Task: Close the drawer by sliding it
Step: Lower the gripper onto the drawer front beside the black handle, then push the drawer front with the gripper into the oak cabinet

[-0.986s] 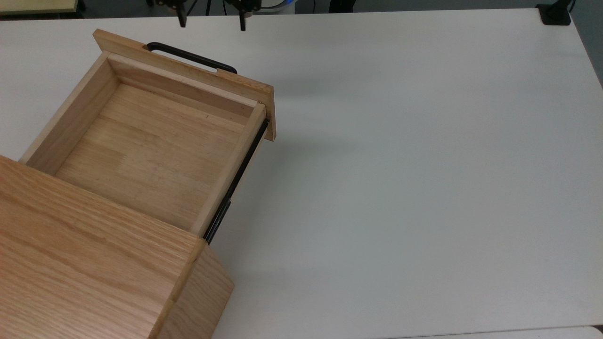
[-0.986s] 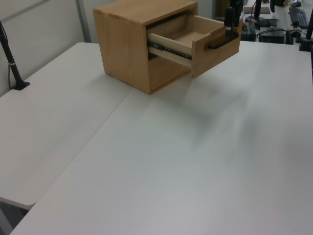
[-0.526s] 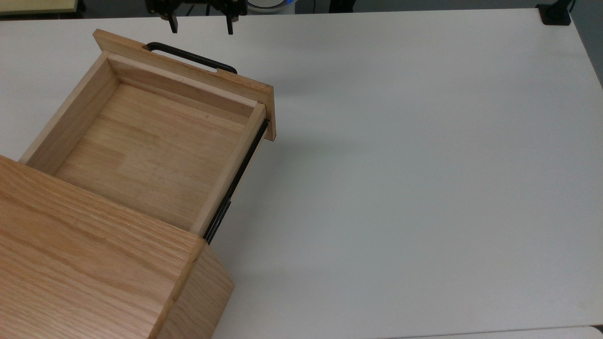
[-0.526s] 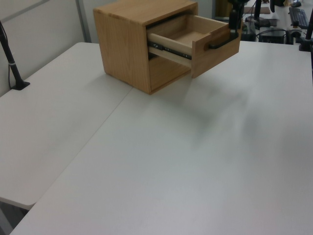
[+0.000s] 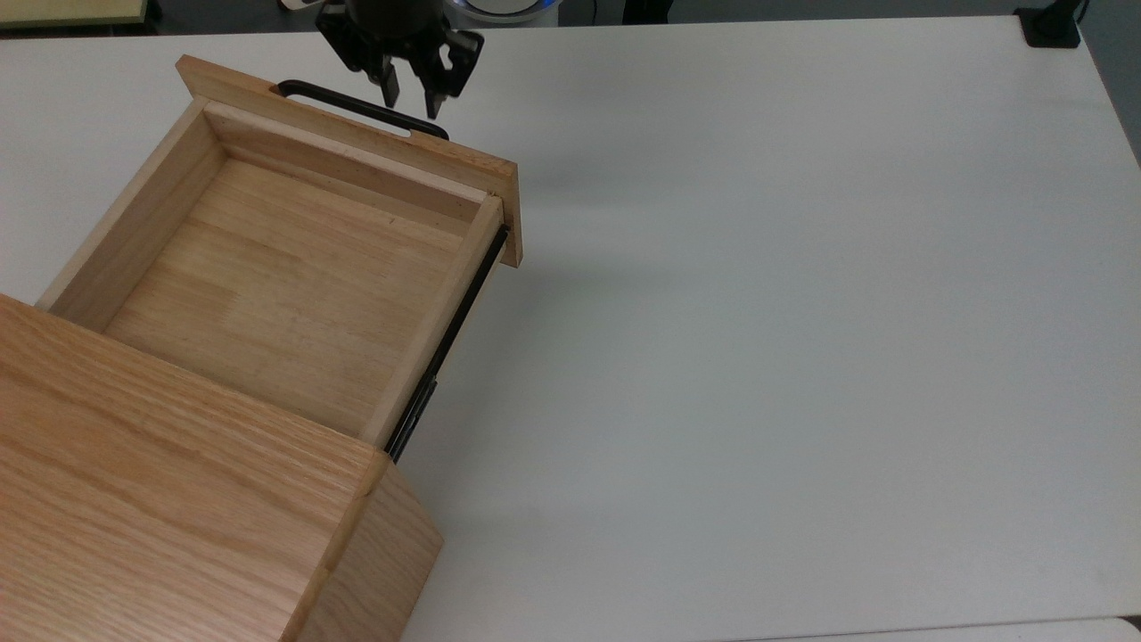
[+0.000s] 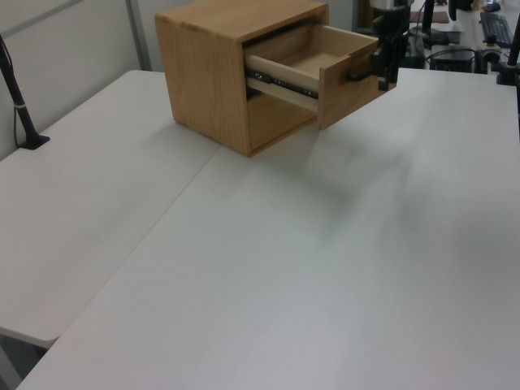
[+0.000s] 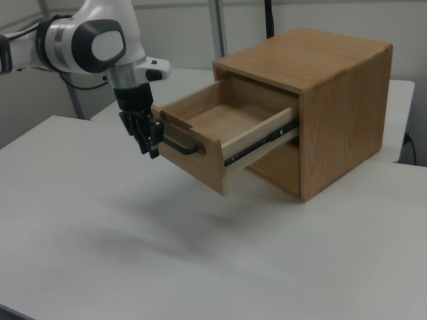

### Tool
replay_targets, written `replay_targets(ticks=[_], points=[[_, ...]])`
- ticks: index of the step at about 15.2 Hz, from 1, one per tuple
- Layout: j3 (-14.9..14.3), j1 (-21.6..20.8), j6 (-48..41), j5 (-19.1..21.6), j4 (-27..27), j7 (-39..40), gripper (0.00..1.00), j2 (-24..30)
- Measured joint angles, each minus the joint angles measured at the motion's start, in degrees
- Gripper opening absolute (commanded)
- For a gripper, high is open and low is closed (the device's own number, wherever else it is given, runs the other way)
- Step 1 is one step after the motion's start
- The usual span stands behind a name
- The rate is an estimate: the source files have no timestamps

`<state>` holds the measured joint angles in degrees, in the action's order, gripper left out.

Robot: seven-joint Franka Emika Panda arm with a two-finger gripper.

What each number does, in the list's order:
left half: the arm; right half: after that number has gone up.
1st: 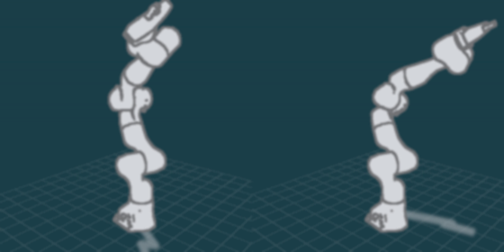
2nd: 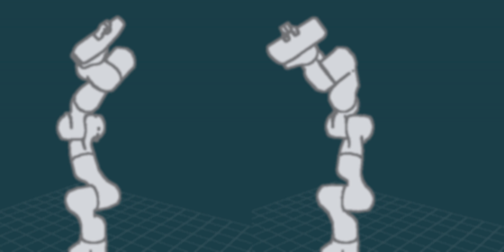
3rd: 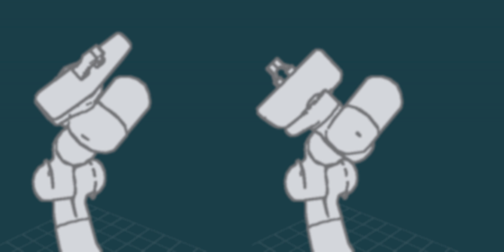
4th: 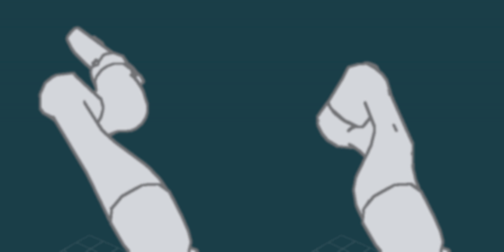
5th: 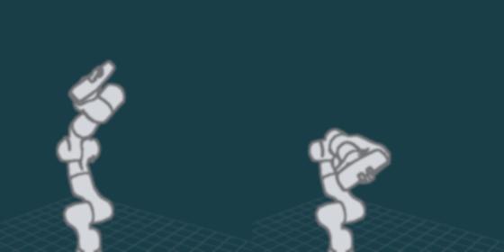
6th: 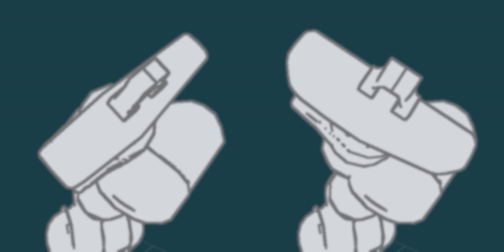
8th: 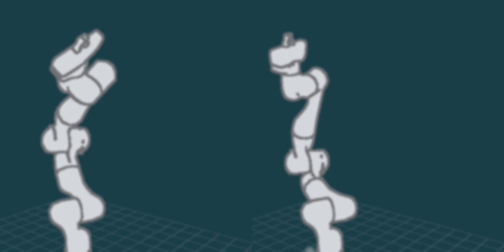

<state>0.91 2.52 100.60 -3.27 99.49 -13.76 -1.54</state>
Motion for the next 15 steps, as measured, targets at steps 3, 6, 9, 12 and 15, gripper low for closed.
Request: replay_targets(ticks=[3, 6, 9, 12, 15], points=[[0.0, 0.0, 4.5, 0.0, 0.4, -10.3, 0.0, -0.1], [0.0, 0.2, 7.2, 0.0, 0.4, -14.5, 0.0, -0.3], [-0.1, 0.4, 11.1, -1.3, 0.2, -14.9, 0.0, -1.1], [-0.1, 0.7, 15.5, -5.6, -2.0, -15.3, 0.0, -3.9], [-0.4, 2.1, 20.7, -8.3, -6.4, -15.3, 0.0, -8.7]])
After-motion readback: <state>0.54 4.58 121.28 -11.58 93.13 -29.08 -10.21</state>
